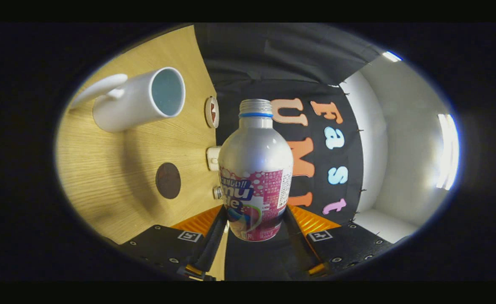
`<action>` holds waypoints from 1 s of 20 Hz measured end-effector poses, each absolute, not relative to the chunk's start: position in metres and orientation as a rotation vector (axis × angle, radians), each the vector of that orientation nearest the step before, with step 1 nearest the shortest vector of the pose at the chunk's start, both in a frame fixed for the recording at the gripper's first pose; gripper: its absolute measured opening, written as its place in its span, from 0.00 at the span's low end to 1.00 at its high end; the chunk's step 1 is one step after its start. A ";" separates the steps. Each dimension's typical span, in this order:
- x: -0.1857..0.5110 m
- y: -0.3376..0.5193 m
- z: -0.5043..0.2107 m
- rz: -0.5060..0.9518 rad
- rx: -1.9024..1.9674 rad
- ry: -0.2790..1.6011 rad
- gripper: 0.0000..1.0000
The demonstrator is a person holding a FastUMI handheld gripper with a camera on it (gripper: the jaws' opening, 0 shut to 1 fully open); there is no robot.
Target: Take the bottle from table, then pour the juice into the cup, finally place the bottle on the coaster
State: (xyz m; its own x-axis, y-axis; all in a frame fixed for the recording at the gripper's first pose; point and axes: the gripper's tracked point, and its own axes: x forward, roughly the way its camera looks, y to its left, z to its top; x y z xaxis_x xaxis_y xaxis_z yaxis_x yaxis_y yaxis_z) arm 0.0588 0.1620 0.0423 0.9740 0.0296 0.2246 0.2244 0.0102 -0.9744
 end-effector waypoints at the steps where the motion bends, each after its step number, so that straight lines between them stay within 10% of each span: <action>1: 0.058 0.162 0.043 -0.149 -1.569 -0.198 0.76; 20: 0.065 0.184 0.057 -0.086 -1.772 -0.224 0.76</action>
